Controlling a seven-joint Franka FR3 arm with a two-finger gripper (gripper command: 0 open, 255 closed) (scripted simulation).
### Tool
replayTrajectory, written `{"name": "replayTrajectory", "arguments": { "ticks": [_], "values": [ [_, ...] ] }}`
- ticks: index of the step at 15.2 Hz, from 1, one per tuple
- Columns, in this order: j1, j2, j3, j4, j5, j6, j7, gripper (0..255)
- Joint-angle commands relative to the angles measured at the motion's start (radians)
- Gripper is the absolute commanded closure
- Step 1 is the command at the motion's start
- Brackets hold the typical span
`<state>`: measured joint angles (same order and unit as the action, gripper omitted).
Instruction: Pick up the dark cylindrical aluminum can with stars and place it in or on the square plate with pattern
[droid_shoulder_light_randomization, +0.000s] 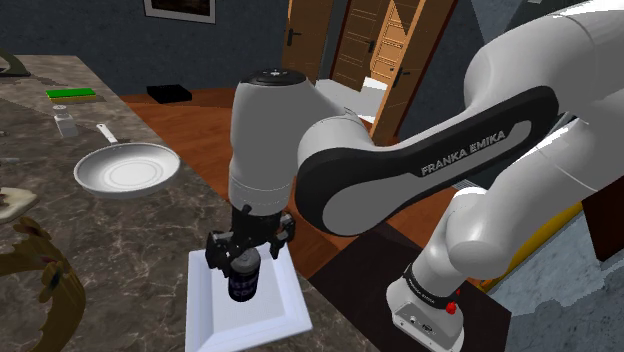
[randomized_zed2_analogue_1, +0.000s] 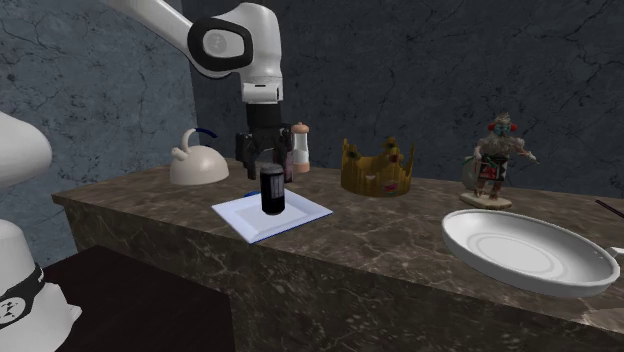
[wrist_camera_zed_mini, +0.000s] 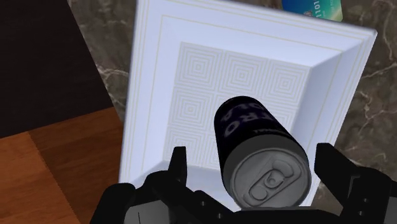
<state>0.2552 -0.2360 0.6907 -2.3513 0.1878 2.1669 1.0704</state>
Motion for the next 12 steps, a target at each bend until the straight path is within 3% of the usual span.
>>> {"name": "replayTrajectory", "arguments": {
  "ticks": [1,5,12],
  "values": [
    [-0.002,0.008,0.002,0.002,-0.005,0.004,0.003,0],
    [0.004,-0.056,-0.029,0.083,0.018,-0.133,-0.019,0],
    [0.004,-0.056,-0.030,0.083,0.017,-0.133,-0.019,0]
  ]
}}
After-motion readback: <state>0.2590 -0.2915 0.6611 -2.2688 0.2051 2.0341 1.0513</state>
